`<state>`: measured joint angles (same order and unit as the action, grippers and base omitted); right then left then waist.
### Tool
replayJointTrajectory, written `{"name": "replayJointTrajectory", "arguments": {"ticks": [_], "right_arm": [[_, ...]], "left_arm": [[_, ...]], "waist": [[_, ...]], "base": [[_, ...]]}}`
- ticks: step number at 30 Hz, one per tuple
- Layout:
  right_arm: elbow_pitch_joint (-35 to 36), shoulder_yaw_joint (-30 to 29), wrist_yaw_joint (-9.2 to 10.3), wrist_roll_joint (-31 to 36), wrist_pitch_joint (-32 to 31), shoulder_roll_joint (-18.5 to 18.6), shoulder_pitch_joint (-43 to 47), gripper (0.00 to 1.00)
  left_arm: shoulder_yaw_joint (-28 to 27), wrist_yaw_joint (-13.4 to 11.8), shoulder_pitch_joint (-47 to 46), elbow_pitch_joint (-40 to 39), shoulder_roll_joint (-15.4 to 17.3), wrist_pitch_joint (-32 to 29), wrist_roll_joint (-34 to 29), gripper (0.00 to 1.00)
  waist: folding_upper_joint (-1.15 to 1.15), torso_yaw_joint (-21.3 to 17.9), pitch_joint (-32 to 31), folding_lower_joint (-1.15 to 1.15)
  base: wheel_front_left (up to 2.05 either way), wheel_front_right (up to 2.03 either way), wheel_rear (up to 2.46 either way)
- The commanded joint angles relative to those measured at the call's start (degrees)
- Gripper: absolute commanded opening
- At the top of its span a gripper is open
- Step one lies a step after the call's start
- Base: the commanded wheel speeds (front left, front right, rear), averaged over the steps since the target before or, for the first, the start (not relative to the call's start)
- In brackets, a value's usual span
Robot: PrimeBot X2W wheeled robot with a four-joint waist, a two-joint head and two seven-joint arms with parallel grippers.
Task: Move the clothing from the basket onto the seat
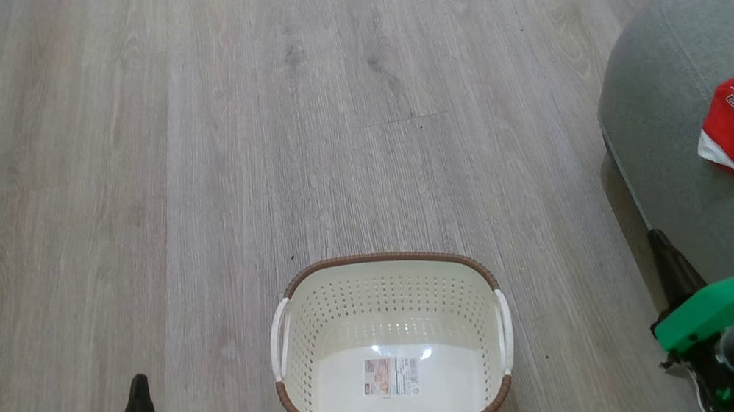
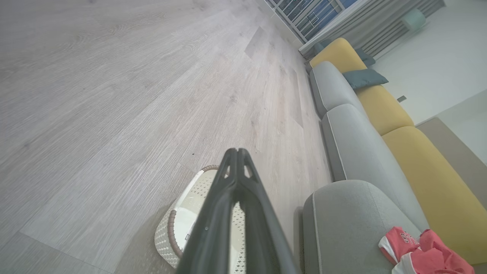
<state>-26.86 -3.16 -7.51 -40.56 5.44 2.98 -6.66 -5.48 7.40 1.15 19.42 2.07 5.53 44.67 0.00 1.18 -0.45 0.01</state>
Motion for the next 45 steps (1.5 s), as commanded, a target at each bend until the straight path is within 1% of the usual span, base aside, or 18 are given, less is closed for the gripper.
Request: {"name": "replayJointTrajectory", "arguments": {"ticks": [1, 45], "right_arm": [[2.5, 0.1, 0.01, -2.0, -0.3, 0.0, -1.5, 0.0], [8.8, -2.0, 0.02, -32.3, -7.4, 0.0, -0.3, 0.0]], "left_arm": [[-0.6, 0.0, -3.2, -2.2, 0.5, -0.4, 1.8, 0.0], [-0.9, 0.1, -5.7, -4.1, 0.7, -7.5, 29.7, 0.0]], "waist": [[0.0, 0.0, 0.0, 0.0], [0.0, -0.7, 0.4, -0.01]], "base": [[0.0, 0.0, 0.0], [0.0, 0.0, 0.0]]}}
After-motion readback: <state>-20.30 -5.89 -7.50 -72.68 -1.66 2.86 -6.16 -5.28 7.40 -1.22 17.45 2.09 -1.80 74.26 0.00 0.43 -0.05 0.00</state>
